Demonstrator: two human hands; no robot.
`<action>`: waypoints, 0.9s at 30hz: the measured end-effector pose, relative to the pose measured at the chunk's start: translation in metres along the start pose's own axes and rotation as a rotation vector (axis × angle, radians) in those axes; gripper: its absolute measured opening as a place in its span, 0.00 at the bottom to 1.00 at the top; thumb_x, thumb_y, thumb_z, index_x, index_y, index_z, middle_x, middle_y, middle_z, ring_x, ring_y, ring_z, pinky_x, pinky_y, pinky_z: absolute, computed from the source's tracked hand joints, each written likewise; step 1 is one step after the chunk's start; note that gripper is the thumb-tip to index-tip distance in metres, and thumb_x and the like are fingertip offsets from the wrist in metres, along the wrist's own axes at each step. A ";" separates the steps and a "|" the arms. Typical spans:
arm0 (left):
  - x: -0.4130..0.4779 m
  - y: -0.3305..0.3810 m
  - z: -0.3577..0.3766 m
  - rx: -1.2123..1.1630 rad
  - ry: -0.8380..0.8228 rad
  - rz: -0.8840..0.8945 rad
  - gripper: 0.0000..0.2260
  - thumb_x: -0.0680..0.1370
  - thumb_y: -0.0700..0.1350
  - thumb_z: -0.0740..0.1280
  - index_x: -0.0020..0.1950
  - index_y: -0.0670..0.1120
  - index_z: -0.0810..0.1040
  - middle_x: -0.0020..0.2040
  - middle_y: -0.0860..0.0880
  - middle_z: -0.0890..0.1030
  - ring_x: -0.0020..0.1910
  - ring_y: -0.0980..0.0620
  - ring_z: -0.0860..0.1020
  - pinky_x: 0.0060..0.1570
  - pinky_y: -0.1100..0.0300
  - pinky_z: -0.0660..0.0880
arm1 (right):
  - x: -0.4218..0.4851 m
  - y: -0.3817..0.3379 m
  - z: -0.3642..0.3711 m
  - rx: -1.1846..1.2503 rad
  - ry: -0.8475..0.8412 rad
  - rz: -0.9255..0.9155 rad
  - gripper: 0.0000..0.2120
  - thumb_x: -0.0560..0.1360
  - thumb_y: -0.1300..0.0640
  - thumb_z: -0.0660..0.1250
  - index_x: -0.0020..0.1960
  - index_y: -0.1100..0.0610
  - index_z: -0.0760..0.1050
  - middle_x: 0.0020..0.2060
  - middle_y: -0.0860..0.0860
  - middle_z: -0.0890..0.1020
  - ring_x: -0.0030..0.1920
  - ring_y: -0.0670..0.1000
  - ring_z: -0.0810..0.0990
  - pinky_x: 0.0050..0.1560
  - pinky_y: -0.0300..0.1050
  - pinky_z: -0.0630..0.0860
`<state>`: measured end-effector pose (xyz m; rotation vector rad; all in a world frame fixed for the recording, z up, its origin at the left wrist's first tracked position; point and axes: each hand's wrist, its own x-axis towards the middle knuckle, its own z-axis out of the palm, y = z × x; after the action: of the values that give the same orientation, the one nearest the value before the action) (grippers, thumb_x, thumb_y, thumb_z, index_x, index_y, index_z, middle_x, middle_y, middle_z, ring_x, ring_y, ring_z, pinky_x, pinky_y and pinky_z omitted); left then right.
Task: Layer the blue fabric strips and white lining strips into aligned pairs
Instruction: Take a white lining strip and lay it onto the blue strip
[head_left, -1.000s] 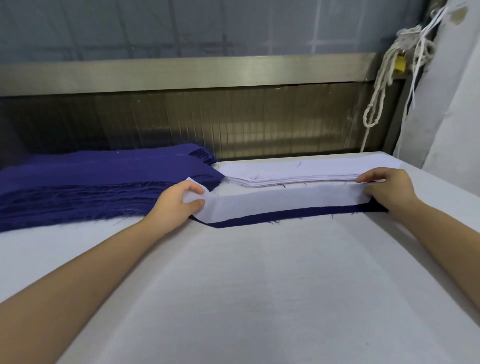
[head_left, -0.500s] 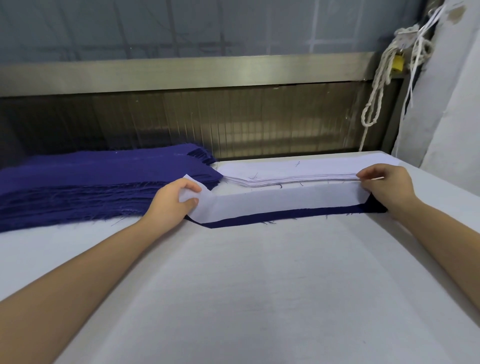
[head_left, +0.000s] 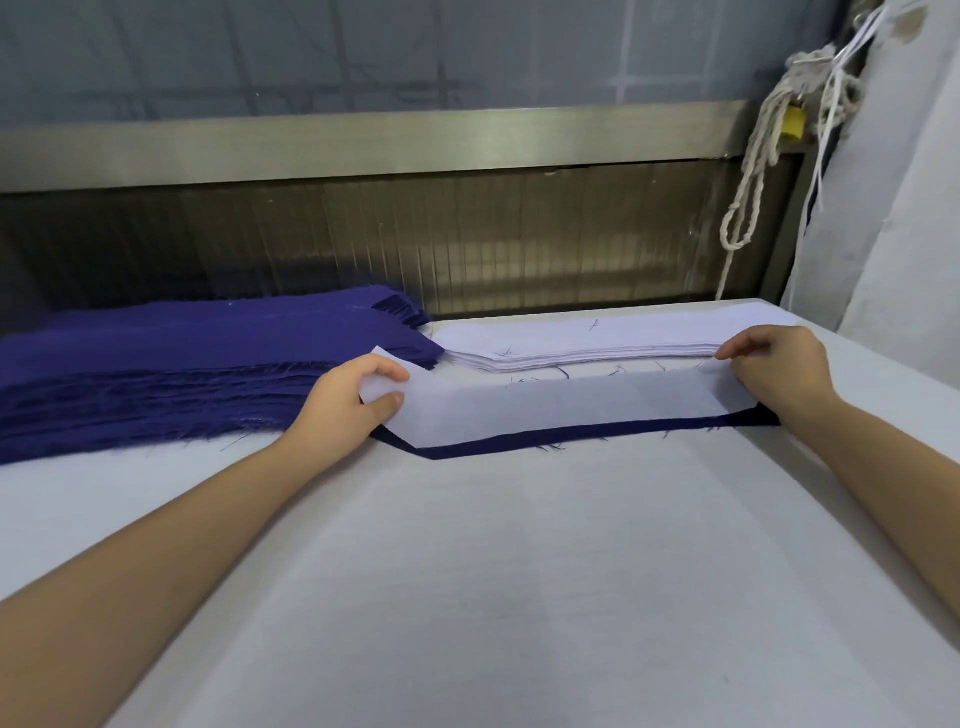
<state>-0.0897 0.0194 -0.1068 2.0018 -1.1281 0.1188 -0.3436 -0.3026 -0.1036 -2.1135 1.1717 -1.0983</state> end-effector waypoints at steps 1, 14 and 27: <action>0.000 0.000 0.000 -0.006 -0.005 0.008 0.09 0.75 0.40 0.68 0.50 0.54 0.77 0.47 0.65 0.75 0.46 0.72 0.72 0.42 0.81 0.64 | 0.000 0.000 0.000 -0.004 0.007 -0.004 0.17 0.72 0.72 0.56 0.38 0.57 0.79 0.40 0.54 0.79 0.43 0.54 0.73 0.45 0.43 0.69; 0.000 0.002 0.003 0.046 -0.056 0.026 0.08 0.76 0.41 0.68 0.52 0.51 0.77 0.51 0.59 0.76 0.45 0.70 0.72 0.42 0.80 0.64 | 0.001 -0.001 -0.003 -0.138 -0.026 -0.033 0.16 0.74 0.72 0.57 0.38 0.58 0.78 0.39 0.56 0.78 0.42 0.55 0.73 0.46 0.43 0.68; -0.001 0.006 0.001 0.047 -0.041 0.016 0.08 0.76 0.38 0.68 0.51 0.51 0.78 0.52 0.56 0.78 0.53 0.58 0.73 0.50 0.73 0.64 | -0.001 -0.006 -0.007 -0.180 -0.035 -0.023 0.16 0.76 0.72 0.56 0.41 0.59 0.79 0.43 0.58 0.79 0.44 0.56 0.73 0.47 0.42 0.69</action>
<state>-0.0948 0.0176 -0.1048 2.0459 -1.1772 0.1138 -0.3471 -0.2989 -0.0959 -2.2775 1.2753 -0.9943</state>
